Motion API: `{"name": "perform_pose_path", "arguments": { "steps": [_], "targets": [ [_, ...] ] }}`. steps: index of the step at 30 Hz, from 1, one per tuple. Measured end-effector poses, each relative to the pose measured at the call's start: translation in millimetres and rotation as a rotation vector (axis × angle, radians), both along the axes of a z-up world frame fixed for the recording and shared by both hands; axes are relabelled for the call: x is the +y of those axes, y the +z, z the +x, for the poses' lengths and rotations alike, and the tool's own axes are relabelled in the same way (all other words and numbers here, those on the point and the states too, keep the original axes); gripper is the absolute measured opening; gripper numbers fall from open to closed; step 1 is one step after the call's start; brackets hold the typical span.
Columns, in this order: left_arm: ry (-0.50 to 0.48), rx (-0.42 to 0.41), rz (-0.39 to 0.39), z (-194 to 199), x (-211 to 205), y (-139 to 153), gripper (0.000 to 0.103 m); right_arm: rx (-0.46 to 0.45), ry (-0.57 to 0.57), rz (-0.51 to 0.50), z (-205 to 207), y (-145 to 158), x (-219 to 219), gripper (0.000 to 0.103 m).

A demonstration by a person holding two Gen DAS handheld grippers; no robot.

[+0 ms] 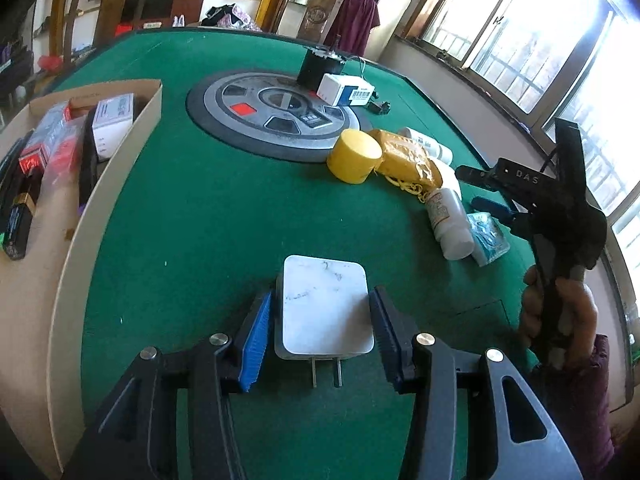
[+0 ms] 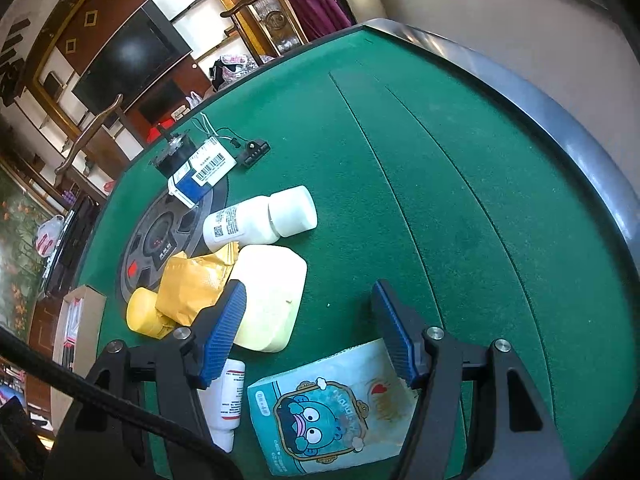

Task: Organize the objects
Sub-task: 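Hold the charger with the left gripper while the right gripper grasps the white pill bottle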

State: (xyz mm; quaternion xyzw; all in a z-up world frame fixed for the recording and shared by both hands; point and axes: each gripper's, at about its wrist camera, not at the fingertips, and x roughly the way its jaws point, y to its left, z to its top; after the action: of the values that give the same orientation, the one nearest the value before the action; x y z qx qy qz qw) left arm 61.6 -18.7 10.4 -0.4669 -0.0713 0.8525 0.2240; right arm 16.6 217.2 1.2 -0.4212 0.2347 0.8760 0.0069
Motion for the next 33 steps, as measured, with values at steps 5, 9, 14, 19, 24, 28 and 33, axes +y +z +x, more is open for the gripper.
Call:
{"name": "perform_pose_path", "arguments": {
  "steps": [5,9,14,19,24,28,33],
  "targets": [
    [-0.001,0.027,0.001,1.4,-1.6,0.7,0.042,0.0,-0.001,0.002,-0.1,-0.3,-0.1,0.064],
    [0.005,0.099,-0.05,7.6,-1.0,9.4,0.039,-0.001,0.0,0.016,0.3,0.0,-1.5,0.064],
    [0.003,0.132,-0.061,12.3,-5.3,17.4,0.022,0.01,-0.004,0.008,1.6,1.3,-1.1,0.064],
    [0.001,0.171,-0.046,17.2,-11.7,31.4,0.022,0.074,0.002,0.008,12.8,16.2,-4.4,0.064],
    [-0.034,0.131,-0.06,16.2,-8.0,26.6,0.027,0.032,0.113,-0.042,28.1,14.9,-31.2,0.064],
    [-0.012,0.102,-0.042,11.1,-8.5,20.7,0.05,-0.005,0.229,-0.031,31.5,11.5,-66.9,0.064],
    [-0.016,0.075,-0.077,1.3,0.2,12.5,0.05,-0.073,0.258,0.093,22.6,-0.8,-101.4,0.065]
  ]
}}
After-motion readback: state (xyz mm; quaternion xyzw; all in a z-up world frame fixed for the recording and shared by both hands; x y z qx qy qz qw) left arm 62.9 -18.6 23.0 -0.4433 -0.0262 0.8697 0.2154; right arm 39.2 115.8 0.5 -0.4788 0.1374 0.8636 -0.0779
